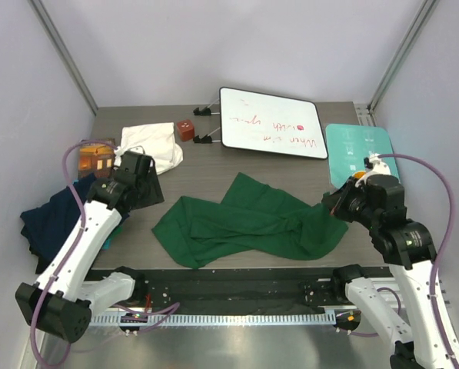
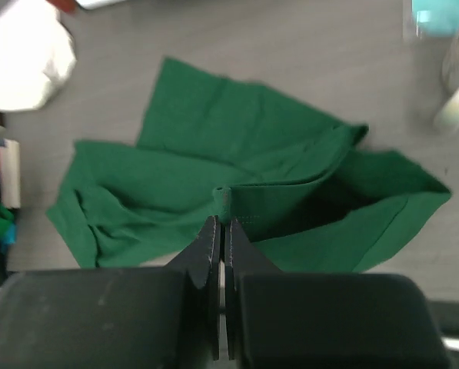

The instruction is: Fold and stack the t-shirts

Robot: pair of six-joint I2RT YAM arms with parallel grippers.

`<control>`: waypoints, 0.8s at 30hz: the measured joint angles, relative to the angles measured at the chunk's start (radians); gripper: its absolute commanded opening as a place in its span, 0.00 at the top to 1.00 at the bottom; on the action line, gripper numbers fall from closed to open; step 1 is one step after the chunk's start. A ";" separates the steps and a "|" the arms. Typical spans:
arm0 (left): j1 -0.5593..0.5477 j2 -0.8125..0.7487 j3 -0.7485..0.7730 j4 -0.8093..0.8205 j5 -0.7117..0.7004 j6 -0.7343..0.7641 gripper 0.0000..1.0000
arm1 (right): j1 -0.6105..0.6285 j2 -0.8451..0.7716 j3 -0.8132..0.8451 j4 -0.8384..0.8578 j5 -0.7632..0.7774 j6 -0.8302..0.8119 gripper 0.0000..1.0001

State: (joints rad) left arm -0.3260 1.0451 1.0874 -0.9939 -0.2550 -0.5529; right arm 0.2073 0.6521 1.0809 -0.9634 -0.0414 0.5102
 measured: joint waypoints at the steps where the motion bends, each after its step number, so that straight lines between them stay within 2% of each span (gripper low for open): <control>1: 0.000 0.013 -0.014 0.013 0.023 -0.009 0.49 | 0.000 -0.006 -0.039 -0.007 -0.006 0.006 0.99; 9: -0.023 0.117 -0.098 0.161 0.166 -0.060 0.49 | 0.000 -0.015 -0.134 -0.008 -0.033 0.021 0.99; 16: -0.200 0.347 -0.097 0.290 0.177 -0.098 0.49 | 0.000 -0.016 -0.199 0.028 -0.049 0.024 0.99; 20: -0.272 0.392 -0.130 0.356 0.176 -0.122 0.50 | 0.000 -0.010 -0.216 0.035 -0.051 0.023 0.99; 24: -0.296 0.428 -0.158 0.398 0.167 -0.130 0.54 | 0.000 0.001 -0.222 0.049 -0.052 0.023 0.99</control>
State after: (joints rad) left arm -0.6220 1.4727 0.9291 -0.5957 -0.0879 -0.6830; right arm 0.2073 0.6529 0.8593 -0.9142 -0.0937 0.5331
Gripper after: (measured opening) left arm 0.490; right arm 0.032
